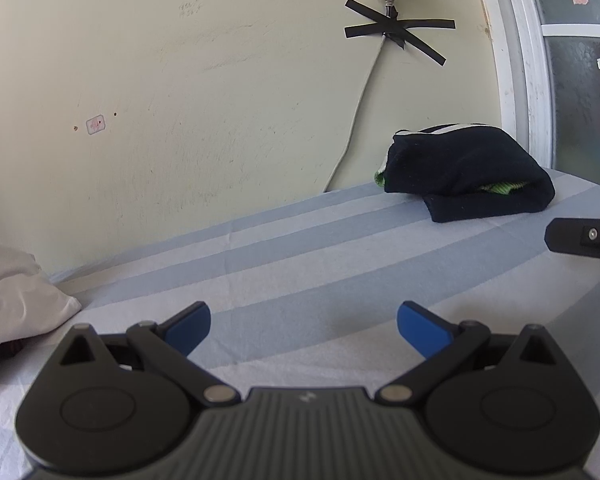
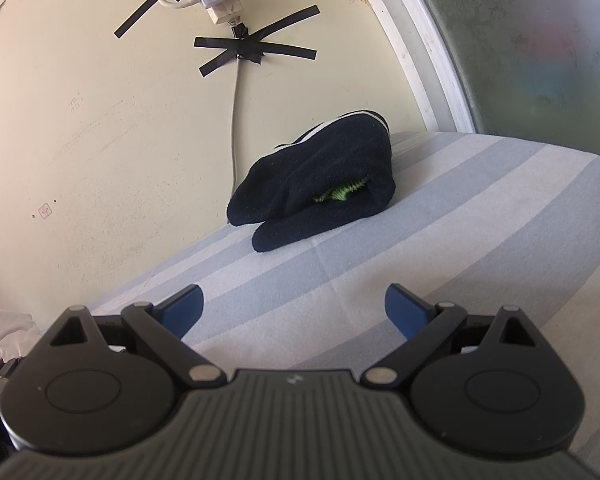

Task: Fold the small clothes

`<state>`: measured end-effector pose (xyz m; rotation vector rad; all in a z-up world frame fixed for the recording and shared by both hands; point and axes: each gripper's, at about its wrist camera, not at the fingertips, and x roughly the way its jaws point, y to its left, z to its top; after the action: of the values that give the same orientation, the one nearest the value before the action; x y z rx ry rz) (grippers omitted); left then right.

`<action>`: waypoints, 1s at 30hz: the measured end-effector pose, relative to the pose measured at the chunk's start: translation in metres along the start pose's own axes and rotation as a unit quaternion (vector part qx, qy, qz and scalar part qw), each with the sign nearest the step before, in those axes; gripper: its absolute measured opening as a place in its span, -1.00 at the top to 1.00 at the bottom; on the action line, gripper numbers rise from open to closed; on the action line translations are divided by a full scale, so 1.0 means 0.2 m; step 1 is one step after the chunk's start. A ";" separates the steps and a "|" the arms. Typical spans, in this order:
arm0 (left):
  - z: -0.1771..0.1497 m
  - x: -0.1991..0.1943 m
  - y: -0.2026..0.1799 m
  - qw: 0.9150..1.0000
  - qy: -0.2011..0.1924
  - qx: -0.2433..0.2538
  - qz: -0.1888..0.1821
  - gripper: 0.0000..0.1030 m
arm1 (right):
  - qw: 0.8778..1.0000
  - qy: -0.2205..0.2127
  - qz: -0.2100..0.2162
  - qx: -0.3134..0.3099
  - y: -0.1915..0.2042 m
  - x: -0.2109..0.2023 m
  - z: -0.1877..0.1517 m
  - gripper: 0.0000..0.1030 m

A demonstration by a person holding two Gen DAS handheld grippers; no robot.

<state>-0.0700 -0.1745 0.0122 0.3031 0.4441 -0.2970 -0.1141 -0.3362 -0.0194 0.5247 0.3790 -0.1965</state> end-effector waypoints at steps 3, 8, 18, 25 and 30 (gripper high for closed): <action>0.00 0.00 0.00 1.000 0.000 0.000 0.000 -1.00 | 1.000 0.000 0.000 0.000 0.00 0.00 0.00 -0.92; 0.00 0.00 0.00 1.000 0.000 0.000 0.000 -1.00 | 1.000 0.000 0.000 0.000 0.00 0.00 0.00 -0.92; 0.00 0.00 0.00 1.000 -0.001 0.003 0.001 -1.00 | 1.000 0.000 0.001 0.000 0.00 0.00 0.00 -0.92; 0.00 0.00 -0.01 1.000 -0.001 0.003 0.001 -1.00 | 1.000 0.000 0.001 0.000 0.00 0.00 0.00 -0.92; 0.00 0.00 -0.01 1.000 -0.002 0.007 0.001 -1.00 | 1.000 0.000 0.002 0.000 0.00 0.00 0.00 -0.93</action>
<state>-0.0719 -0.1763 0.0114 0.3163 0.4373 -0.2987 -0.1138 -0.3357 -0.0199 0.5254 0.3773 -0.1937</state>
